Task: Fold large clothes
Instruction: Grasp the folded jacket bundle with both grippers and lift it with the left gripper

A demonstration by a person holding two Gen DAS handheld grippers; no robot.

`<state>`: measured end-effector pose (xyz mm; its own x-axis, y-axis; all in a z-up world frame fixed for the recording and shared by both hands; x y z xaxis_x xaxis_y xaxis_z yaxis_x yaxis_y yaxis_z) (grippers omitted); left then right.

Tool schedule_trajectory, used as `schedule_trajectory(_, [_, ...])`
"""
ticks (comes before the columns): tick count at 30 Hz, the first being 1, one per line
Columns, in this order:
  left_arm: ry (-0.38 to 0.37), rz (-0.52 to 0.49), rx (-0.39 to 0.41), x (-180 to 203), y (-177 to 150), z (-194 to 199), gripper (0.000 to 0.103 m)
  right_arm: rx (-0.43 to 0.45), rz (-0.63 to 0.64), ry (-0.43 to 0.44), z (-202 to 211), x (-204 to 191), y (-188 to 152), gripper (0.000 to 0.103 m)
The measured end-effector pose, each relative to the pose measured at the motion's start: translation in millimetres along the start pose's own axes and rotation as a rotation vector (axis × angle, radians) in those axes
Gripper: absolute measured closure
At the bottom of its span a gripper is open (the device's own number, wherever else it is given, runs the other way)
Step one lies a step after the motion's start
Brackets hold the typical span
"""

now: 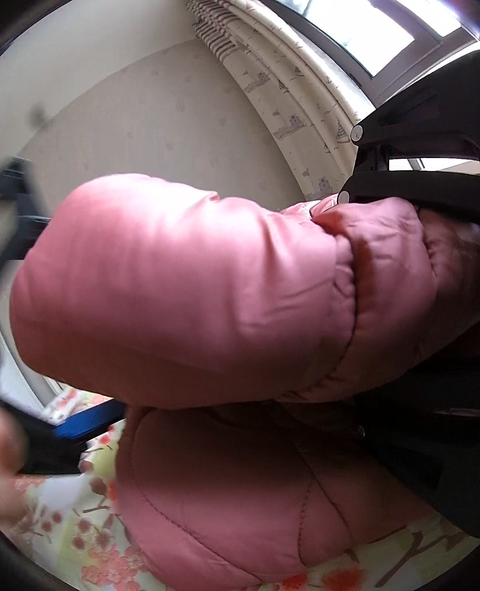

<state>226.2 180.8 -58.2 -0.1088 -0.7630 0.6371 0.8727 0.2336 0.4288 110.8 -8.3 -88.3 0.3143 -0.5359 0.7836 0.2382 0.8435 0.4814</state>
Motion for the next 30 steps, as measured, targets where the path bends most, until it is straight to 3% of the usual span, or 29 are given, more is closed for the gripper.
schedule_trajectory(5, [0.079, -0.104, -0.048, 33.6, 24.3, -18.5, 0.002, 0.04, 0.092, -0.047, 7.1, -9.8, -14.2, 0.058])
schedule_trajectory(8, [0.322, -0.291, -0.124, 59.7, 25.5, -47.3, 0.004, 0.037, 0.113, -0.059, 6.7, -10.0, -17.8, 0.057])
schedule_trajectory(9, [0.37, -0.337, -0.118, 63.8, 25.2, -53.0, 0.009, 0.035, 0.117, -0.06, 6.5, -9.7, -18.8, 0.057])
schedule_trajectory(10, [0.391, -0.371, -0.112, 65.3, 24.9, -58.2, 0.024, 0.032, 0.122, -0.06, 6.3, -9.1, -20.8, 0.056])
schedule_trajectory(11, [0.374, -0.361, -0.12, 63.3, 25.5, -60.2, 0.042, 0.027, 0.124, -0.056, 6.8, -7.9, -22.8, 0.055])
schedule_trajectory(14, [0.3, -0.283, -0.099, 45.8, 32.3, -52.3, 0.068, 0.021, 0.109, -0.009, 16.9, 0.5, -19.6, 0.051])
schedule_trajectory(15, [0.277, -0.267, -0.091, 40.1, 33.3, -49.2, 0.069, 0.034, 0.074, 0.017, 26.3, 8.5, -24.5, 0.043])
schedule_trajectory(16, [0.267, -0.257, -0.087, 36.2, 32.8, -47.1, 0.071, 0.045, 0.03, 0.043, 34.6, 16.8, -30.9, 0.018])
schedule_trajectory(17, [0.255, -0.249, -0.079, 32.2, 31.0, -42.8, 0.071, 0.062, -0.025, 0.074, 44.0, 26.1, -38.3, 0.007])
schedule_trajectory(19, [0.235, -0.243, -0.069, 32.1, 24.1, -34.5, 0.072, 0.073, -0.172, 0.126, 57.9, 48.6, -64.2, 0.007])
schedule_trajectory(23, [0.22, -0.226, -0.047, 34.8, 22.0, -32.4, 0.073, 0.01, -0.467, 0.194, 52.9, 89.5, -126.1, 0.009])
schedule_trajectory(25, [0.238, -0.228, -0.024, 38.4, 20.3, -32.4, 0.075, 0.001, -0.53, 0.212, 50.9, 100.6, -137.4, 0.01])
schedule_trajectory(28, [0.227, -0.239, 0.026, 53.4, 11.6, -14.2, 0.081, -0.033, -0.506, 0.222, 40.5, 94.1, -127.9, 0.011])
schedule_trajectory(30, [0.228, -0.28, 0.088, 70.6, 1.1, 7.9, 0.082, -0.094, -0.527, 0.28, 24.9, 87.5, -126.2, 0.014])
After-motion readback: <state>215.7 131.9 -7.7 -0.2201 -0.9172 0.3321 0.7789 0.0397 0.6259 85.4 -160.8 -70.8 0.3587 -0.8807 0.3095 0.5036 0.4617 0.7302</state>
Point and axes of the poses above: each gripper's, at about its wrist camera, not at the fingertips, and z roughly against the way its jaws point, x to its right, y to its top, the point moved 2 cm from there along -z, roughly the way its jaws point, and after that the axes turned 14 degrees about y, right-handed, at the moved point
